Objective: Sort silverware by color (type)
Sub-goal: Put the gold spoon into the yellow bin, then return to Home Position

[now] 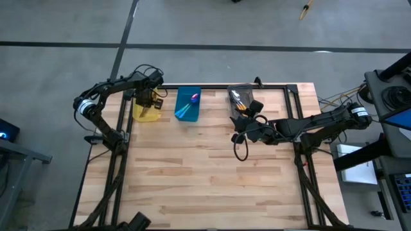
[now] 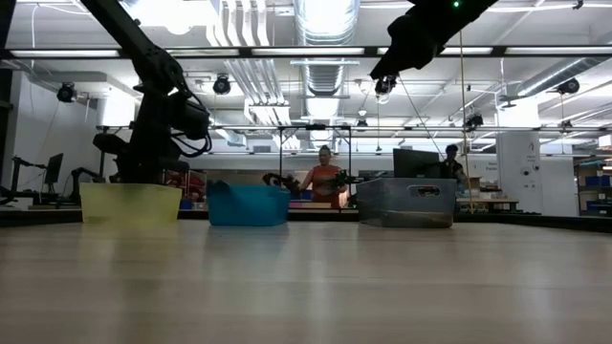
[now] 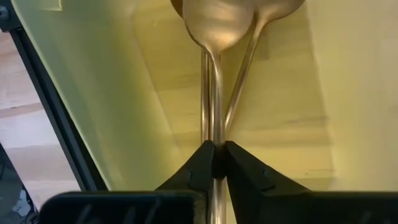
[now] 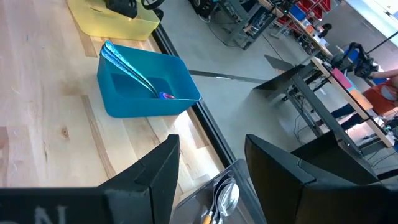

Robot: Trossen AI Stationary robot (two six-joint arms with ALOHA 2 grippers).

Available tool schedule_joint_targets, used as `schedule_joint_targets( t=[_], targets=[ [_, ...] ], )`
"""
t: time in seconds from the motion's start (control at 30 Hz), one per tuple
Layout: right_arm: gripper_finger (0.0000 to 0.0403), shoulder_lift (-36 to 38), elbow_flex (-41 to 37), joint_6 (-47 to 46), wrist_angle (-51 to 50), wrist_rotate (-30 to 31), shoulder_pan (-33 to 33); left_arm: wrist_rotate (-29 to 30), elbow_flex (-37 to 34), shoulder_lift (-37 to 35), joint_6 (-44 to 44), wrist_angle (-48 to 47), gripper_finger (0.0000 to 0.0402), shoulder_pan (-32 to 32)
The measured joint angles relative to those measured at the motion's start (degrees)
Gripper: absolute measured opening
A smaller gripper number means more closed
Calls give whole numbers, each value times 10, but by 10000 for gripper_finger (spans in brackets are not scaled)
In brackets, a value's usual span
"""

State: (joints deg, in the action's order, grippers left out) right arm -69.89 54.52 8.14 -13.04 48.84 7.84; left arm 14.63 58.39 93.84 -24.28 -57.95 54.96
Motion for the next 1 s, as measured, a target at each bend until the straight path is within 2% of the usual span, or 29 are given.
schedule_joint_targets(
  t=[0.33, 0.5, 0.57, 0.63, 0.77, 0.87, 1.0],
  targets=[
    [173, 0, 0, 0, 0, 0, 0, 0, 0, -3, 21, -2, 84, -3],
    [173, 0, 0, -2, -1, -3, 0, 0, 0, -34, 38, -11, 95, -28],
    [173, 0, 0, -2, 0, -26, 0, 1, 0, -55, 43, -10, 95, -51],
    [173, 0, 0, 3, 1, -55, 0, 3, -1, -83, 46, -7, 96, -81],
    [173, 0, -3, 7, 17, -73, 0, 34, -13, -154, 47, 16, 96, -173],
    [173, 1, -12, 7, 18, -89, 0, 44, -32, -215, 44, 53, 96, -267],
    [173, 6, -30, 5, 35, -126, 0, 44, -83, -295, 73, 150, 96, -417]
  ],
)
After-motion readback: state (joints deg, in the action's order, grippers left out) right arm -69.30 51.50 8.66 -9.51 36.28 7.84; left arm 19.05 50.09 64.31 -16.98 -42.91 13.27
